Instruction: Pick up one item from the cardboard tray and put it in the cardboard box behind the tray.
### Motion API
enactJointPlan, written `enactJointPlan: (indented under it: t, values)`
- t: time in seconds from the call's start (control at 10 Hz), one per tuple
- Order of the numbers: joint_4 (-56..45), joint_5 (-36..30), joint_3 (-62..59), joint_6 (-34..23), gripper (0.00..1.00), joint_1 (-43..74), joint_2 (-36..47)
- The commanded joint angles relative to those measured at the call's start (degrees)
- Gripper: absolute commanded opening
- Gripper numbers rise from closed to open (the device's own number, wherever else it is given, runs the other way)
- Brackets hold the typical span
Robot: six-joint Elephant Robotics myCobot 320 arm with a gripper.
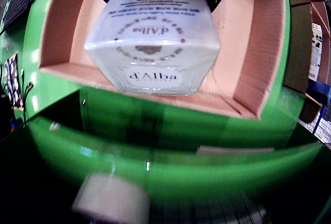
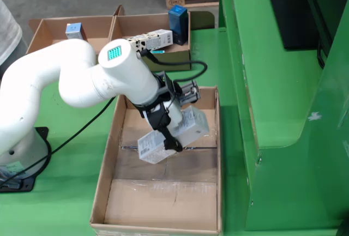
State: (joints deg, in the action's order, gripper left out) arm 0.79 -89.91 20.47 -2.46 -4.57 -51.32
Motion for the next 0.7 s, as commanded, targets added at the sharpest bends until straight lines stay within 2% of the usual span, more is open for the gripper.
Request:
enactJointPlan:
  t: [0.0, 0.6]
  values:
    - [-0.9, 1.0, -20.5, -0.1, 0.0, -1.1, 4.3]
    - [-2.2, 1.0, -20.5, -0.4, 0.0, -1.4, 6.7]
